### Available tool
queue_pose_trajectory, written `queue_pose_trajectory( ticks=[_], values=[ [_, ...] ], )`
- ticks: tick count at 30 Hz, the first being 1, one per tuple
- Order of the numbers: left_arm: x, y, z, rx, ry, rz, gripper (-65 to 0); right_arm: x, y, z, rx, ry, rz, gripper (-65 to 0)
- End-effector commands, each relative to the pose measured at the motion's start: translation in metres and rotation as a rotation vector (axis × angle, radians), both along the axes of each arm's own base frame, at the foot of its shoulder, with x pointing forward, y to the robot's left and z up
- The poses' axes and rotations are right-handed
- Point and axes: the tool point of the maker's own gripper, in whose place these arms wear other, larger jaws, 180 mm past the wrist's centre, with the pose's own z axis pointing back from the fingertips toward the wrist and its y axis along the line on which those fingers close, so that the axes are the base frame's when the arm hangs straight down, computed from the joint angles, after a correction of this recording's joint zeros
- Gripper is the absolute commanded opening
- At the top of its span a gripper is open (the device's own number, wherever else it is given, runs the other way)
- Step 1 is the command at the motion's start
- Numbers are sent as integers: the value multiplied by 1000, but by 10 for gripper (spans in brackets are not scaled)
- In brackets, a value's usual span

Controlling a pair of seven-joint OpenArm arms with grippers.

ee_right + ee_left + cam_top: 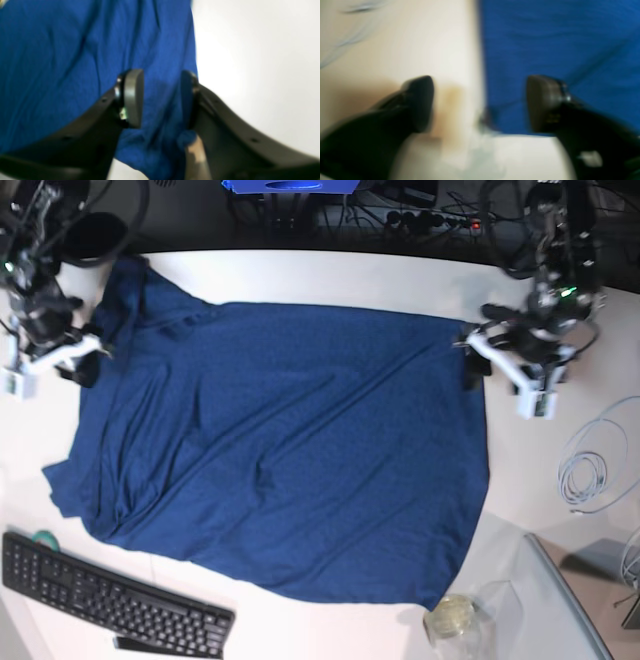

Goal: Layout the t-shirt on the table in an organized manner, then fold the t-shirt properly

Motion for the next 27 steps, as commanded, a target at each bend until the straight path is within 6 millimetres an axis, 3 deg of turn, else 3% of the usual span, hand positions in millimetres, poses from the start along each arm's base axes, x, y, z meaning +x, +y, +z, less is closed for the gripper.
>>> queue_pose_trajectory(
  ticks=[1,2,3,6,9,15,19,22,27],
  values=[
    [11,0,2,4,-24,2,-406,15,2,7,-5,-39,30,-573],
    [15,-7,-6,-16,-7,0,-559,22,10,0,10,-26,62,-644],
    [17,-9,-14,-30,10,7,-650,27,16,-6,19,-16,86,-650],
    [17,-5,-42,-52,82,40,-650,37,22,-29,47,44,117,-636],
    [4,9,-65,-20,157,53,-650,33,16,-59,81,131,104,-648],
    [-24,33,-80,172,240,7,-650,-15,7,-92,86,256,92,-648],
    [-34,39,-84,202,263,0,-650,-49,10,-97,78,299,96,-648],
    [-29,41,-73,214,233,-8,-650,-60,15,-93,75,297,100,-648],
    [-7,32,-44,223,139,-25,-650,-28,14,-53,17,163,127,-648]
  ],
)
